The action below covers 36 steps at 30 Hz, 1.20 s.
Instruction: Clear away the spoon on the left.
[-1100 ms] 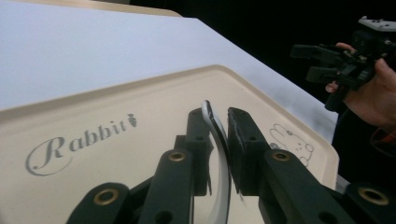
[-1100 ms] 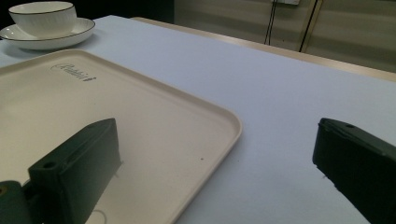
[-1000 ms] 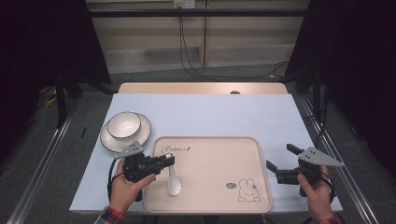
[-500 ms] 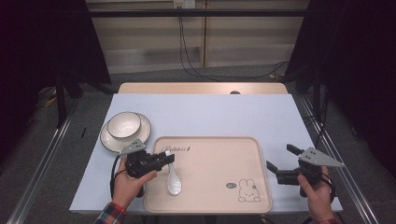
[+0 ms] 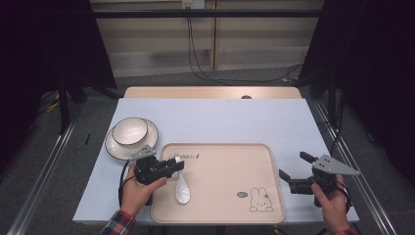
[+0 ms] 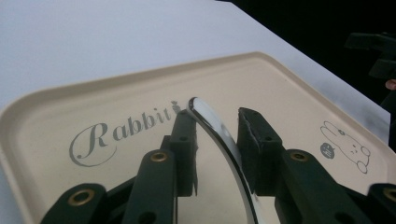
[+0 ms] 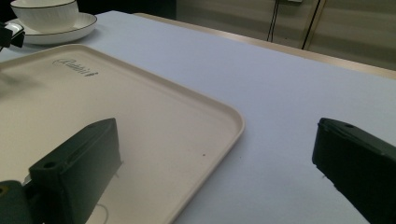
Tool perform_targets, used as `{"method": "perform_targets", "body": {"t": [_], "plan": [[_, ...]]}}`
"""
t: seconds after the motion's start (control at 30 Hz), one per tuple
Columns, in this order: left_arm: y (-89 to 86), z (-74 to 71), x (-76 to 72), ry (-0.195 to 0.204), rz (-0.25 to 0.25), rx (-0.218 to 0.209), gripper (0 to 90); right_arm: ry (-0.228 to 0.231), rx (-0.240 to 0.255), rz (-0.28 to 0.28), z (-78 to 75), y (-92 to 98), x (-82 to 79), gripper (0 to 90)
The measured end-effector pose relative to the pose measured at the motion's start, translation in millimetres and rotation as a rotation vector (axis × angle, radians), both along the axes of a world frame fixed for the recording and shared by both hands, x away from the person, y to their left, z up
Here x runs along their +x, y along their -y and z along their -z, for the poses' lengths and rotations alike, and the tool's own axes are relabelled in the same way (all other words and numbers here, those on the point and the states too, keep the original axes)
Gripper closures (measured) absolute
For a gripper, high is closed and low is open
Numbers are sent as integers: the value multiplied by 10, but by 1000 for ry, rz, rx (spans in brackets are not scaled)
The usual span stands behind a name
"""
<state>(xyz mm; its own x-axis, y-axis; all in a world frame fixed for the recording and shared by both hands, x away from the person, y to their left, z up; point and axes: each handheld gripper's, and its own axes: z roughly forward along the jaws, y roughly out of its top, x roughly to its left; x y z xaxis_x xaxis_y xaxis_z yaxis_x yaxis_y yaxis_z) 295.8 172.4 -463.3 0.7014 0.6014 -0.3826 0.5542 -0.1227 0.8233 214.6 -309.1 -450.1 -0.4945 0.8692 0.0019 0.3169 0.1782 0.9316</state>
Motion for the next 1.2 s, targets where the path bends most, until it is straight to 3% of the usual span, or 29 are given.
{"method": "perform_targets", "body": {"t": [0.73,1.2], "plan": [[10,71,63,-36,-38,39,637,-3,-1,-16,-4,-7,-28,8],[-12,59,87,-4,-73,40,571,-3,-8,-22,0,-3,-26,9]]}}
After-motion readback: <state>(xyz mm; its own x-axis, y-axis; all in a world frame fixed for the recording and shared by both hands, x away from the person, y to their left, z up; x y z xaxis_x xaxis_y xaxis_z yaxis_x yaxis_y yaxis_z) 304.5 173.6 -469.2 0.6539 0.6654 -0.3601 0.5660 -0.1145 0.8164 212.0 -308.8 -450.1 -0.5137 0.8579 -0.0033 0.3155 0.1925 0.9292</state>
